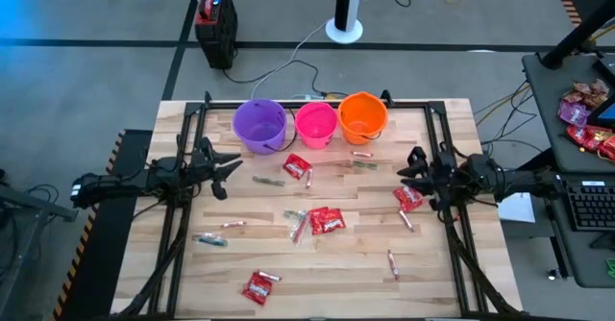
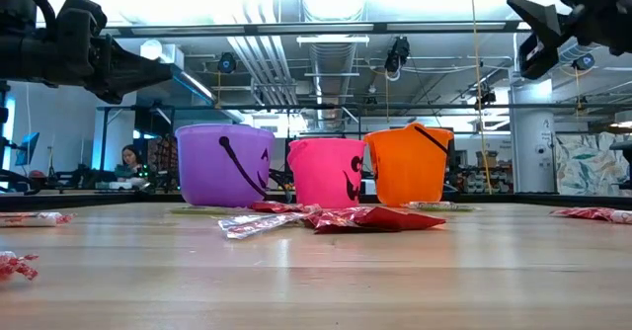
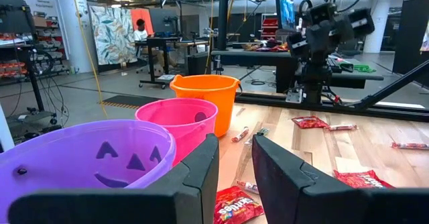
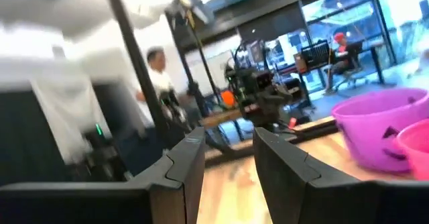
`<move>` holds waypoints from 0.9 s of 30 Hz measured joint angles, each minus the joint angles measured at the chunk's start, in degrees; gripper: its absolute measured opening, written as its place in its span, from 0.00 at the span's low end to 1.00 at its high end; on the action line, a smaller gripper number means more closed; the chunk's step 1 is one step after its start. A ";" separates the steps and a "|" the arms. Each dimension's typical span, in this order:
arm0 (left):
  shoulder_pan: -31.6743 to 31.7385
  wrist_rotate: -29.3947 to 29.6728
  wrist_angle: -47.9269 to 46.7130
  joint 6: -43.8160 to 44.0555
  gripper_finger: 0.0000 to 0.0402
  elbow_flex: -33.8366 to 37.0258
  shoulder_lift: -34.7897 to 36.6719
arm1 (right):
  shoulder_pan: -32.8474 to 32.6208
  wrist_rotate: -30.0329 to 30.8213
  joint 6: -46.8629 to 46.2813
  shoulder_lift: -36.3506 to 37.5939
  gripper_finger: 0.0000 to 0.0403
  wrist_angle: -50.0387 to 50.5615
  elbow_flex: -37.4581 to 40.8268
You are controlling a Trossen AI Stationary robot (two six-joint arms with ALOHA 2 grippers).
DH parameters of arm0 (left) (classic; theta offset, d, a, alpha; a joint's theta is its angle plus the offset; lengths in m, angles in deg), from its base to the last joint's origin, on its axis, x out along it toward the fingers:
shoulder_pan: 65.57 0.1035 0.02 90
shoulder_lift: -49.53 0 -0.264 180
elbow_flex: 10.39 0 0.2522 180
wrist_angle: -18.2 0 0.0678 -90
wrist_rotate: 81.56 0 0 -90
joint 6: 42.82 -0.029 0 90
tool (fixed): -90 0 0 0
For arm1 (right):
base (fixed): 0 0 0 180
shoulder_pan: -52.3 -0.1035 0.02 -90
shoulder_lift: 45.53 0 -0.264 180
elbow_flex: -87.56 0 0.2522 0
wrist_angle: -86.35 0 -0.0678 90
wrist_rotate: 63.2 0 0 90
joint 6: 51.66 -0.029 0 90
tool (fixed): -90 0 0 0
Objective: Sort candy by brand, put in halloween buckets
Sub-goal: Put the green candy into the purple bucket
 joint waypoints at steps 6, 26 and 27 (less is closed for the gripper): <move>0.01 0.00 0.00 0.00 0.19 0.00 0.01 | -0.02 6.43 -1.53 -2.23 0.29 -2.61 -1.86; -0.07 -0.99 9.47 16.60 0.19 0.02 -0.10 | 0.00 27.28 -13.58 -33.91 0.29 39.76 -39.94; -0.07 -1.03 11.46 21.93 0.19 0.01 -0.09 | 0.00 28.53 -14.11 -34.93 0.29 42.20 -41.50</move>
